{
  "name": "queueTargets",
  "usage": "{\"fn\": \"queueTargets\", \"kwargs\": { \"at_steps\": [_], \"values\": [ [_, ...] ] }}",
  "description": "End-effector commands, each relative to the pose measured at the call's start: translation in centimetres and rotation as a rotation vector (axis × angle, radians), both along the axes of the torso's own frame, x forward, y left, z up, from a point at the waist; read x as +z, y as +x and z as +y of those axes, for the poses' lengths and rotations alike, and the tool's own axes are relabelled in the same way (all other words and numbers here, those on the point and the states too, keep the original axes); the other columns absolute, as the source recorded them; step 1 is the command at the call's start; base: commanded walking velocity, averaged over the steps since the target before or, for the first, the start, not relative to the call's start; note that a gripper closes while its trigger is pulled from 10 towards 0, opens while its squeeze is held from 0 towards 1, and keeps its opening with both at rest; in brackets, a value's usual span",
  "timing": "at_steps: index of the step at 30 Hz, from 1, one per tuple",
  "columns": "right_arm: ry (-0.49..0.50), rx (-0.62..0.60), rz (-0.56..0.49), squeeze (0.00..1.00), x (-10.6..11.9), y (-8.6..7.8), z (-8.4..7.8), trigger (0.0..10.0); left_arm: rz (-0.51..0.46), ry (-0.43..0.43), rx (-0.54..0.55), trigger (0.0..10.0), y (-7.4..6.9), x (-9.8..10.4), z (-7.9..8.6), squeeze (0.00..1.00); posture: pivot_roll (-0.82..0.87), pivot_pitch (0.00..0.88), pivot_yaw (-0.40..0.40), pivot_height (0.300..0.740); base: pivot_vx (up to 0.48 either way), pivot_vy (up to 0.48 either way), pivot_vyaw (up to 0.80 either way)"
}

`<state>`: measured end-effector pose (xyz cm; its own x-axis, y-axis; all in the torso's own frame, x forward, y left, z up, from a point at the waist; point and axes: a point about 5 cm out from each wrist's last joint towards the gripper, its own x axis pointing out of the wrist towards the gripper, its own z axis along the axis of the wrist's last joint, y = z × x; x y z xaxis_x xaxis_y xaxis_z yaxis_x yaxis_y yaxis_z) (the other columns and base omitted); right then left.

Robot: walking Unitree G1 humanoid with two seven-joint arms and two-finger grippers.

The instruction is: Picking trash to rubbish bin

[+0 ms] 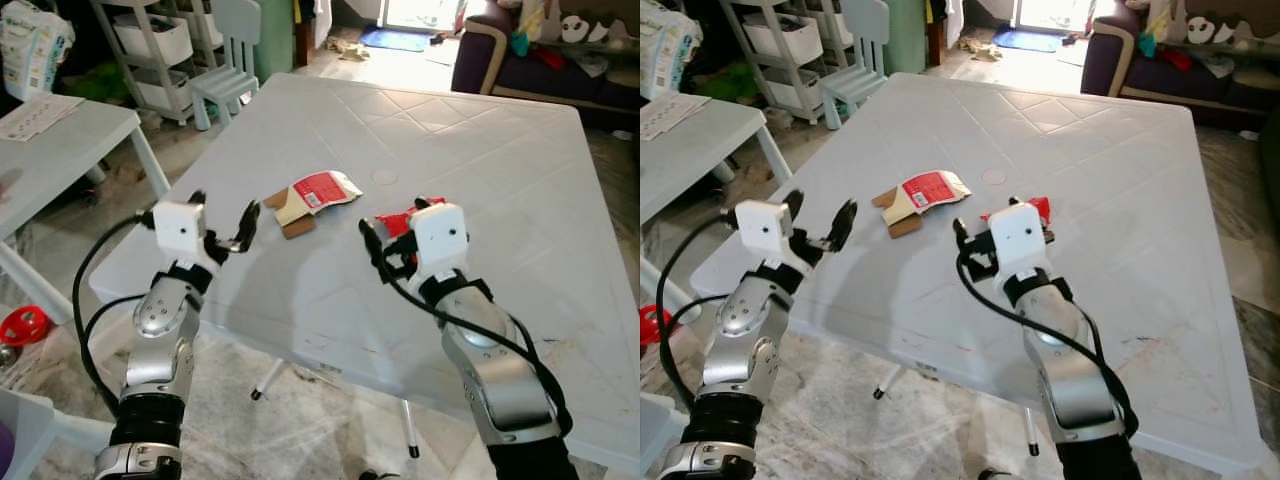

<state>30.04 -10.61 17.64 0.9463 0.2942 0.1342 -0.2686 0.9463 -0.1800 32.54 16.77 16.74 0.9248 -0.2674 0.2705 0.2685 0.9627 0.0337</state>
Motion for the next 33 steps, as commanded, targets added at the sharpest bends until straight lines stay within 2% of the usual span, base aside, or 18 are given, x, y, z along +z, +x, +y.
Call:
{"fn": "queueTargets", "kwargs": {
  "at_steps": [1, 3, 9, 16, 33],
  "values": [
    [0.005, -0.021, -0.001, 0.0, 0.0, 0.3, -0.4, 10.0, -0.021, 0.011, -0.003, 10.0, -0.1, 1.0, -0.5, 0.0, -0.06, 0.029, -0.004, 0.74, 0.0, 0.0, -0.79],
    [0.003, -0.025, -0.008, 0.0, 0.0, 0.5, -0.5, 10.0, -0.048, -0.008, 0.008, 10.0, 0.2, 2.2, -1.0, 0.0, -0.06, 0.024, -0.002, 0.74, 0.0, 0.0, -0.79],
    [0.003, -0.026, -0.021, 0.0, 0.1, 0.8, -0.4, 10.0, -0.051, -0.024, 0.017, 10.0, 0.2, 3.2, -1.9, 0.0, -0.07, 0.016, -0.002, 0.74, 0.0, 0.0, -0.78],
    [-0.008, -0.025, -0.038, 0.0, 0.3, 1.0, -0.5, 10.0, -0.019, -0.067, 0.038, 10.0, 0.3, 3.2, -1.9, 0.0, -0.07, 0.011, 0.0, 0.74, 0.0, 0.0, 0.0],
    [-0.023, -0.021, -0.046, 0.0, 0.2, 1.1, -0.6, 10.0, 0.011, -0.088, 0.046, 10.0, 0.5, 3.0, -1.9, 0.0, -0.08, 0.008, -0.007, 0.74, 0.0, -0.289, 0.0]
  ]
}}
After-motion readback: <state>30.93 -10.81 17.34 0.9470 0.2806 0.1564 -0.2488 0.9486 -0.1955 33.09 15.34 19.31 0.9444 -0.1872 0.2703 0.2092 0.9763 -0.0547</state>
